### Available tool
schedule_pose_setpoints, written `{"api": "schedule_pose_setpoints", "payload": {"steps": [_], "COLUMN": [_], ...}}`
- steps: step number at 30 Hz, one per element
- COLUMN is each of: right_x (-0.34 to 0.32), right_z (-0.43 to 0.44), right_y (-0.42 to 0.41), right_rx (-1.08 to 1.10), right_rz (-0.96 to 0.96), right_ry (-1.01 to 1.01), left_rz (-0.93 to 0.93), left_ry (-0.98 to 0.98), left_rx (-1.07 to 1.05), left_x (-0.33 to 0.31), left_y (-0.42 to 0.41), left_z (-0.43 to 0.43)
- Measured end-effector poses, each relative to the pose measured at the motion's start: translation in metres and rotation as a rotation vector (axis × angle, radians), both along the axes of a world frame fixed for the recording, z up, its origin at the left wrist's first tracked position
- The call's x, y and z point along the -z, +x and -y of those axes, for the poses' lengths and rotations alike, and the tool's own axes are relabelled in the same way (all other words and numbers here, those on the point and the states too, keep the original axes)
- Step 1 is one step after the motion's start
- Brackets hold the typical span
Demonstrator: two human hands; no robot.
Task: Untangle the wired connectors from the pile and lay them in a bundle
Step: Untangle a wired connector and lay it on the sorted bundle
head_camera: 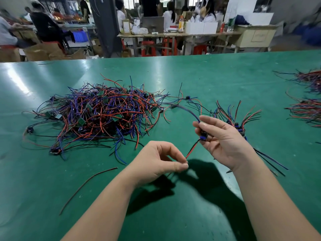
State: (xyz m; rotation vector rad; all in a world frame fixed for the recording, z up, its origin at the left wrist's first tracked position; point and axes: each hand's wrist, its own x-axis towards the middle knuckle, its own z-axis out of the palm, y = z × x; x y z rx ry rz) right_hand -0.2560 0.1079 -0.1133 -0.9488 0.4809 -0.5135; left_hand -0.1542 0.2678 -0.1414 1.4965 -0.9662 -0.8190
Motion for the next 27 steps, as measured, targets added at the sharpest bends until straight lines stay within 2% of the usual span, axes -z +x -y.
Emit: {"api": "schedule_pose_setpoints", "payload": {"steps": [6,8,11,13,16,20,23,27], "right_x": [0.003,0.006,0.01,0.014,0.015,0.016,0.017,0.011], "right_z": [-0.007,-0.012,-0.022,-0.025,-0.025,-0.018,-0.011,0.009], "right_y": [0.001,0.003,0.006,0.007,0.007,0.006,0.006,0.001], "right_rx": [-0.136,-0.202,-0.285,-0.293,-0.257,-0.233,-0.126,0.083], "right_rz": [0.011,-0.001,0.013,0.042,0.005,-0.126,-0.204,-0.235], "right_ry": [-0.009,-0.035,-0.099,-0.187,-0.438,-0.615,-0.563,-0.276], "left_rz": [-0.313,-0.361,-0.401,-0.419,-0.434,-0.363,-0.307,-0.255], "left_ry": [-0.082,-0.055,0.006,-0.016,-0.011,0.059,0.094,0.146], "left_rx": [0.173,0.114,-0.08,-0.154,-0.199,-0.129,-0.117,-0.017], "left_x": [-0.002,-0.003,-0.003,0.0,0.002,0.004,0.003,0.003], "left_y": [-0.003,-0.002,-0.004,-0.005,-0.007,-0.009,-0.011,-0.02], "left_z": [-0.002,0.0,0.004,0.007,0.008,0.008,0.008,0.007]}}
